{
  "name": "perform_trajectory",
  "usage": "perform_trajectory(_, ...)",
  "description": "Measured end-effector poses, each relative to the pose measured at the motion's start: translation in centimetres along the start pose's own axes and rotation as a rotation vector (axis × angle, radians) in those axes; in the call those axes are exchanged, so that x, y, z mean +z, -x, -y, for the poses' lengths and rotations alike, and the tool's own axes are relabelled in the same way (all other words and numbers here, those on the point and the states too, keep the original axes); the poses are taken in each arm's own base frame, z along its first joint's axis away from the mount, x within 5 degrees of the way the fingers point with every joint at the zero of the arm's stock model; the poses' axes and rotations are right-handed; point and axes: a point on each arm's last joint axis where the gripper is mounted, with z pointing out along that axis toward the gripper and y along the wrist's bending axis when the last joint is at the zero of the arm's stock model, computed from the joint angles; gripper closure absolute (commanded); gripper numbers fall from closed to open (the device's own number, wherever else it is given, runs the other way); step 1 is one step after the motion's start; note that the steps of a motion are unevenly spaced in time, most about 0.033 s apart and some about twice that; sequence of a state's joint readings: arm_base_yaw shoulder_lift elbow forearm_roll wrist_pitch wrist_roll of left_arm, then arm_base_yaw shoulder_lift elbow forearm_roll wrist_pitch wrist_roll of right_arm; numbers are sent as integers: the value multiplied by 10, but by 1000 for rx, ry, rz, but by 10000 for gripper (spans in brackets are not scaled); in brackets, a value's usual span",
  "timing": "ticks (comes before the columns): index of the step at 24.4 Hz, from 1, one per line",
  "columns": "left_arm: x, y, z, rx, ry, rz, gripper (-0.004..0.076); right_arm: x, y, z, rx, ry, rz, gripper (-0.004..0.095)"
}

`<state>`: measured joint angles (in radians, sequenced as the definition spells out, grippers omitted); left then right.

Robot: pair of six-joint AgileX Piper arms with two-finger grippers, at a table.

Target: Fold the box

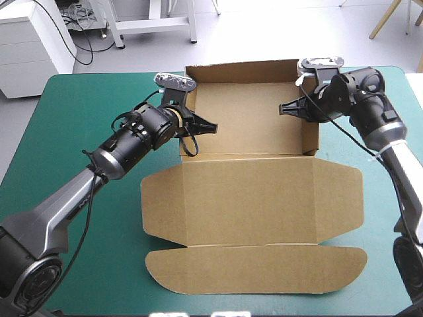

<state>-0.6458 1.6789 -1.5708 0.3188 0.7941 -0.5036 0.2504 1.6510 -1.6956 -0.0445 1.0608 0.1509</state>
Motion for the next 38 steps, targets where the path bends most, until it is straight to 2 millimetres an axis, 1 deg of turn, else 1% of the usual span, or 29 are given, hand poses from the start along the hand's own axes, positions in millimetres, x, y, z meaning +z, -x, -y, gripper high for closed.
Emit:
perform_trajectory(8,40,-24,4,52,36,-192,729,48,-10,-3,-3,0,-176,925)
perform_trajectory(10,49,-29,5,59,47,-232,706,59,-12,-4,-11,5,-209,925)
perform_trajectory(12,56,-33,6,67,56,-261,645,69,-14,-4,-20,10,-235,922)
perform_trajectory(15,65,-39,6,87,64,-300,509,78,-16,-4,-37,9,-256,868)
perform_trajectory(18,73,-44,6,126,77,-335,324,80,-16,-4,-56,11,-261,740)
perform_trajectory(19,75,-46,6,136,83,-348,228,80,-16,-5,-59,18,-262,601)
perform_trajectory(20,78,-48,6,148,86,-361,195,80,-17,-6,-63,33,-263,518)
perform_trajectory(21,79,-49,6,151,85,-365,169,80,-17,-7,-62,42,-264,336)
perform_trajectory(22,79,-49,6,156,84,-368,168,80,-17,-9,-59,59,-266,266)
perform_trajectory(23,79,-49,6,155,83,-368,168,80,-17,-10,-57,65,-266,131)
perform_trajectory(24,79,-49,6,152,80,-367,168,80,-17,-10,-61,67,-265,100)
perform_trajectory(25,79,-49,6,151,79,-368,168,80,-17,-10,-62,68,-265,86)
perform_trajectory(29,78,-48,5,146,81,-376,168,80,-17,-8,-73,54,-266,95)
perform_trajectory(32,74,-41,7,131,67,-354,168,80,-17,-8,-77,48,-266,98)
perform_trajectory(34,65,-31,7,121,56,-314,168,79,-17,-8,-77,48,-264,98)
perform_trajectory(38,32,-11,4,110,36,-203,168,68,-12,-8,-77,52,-206,98)
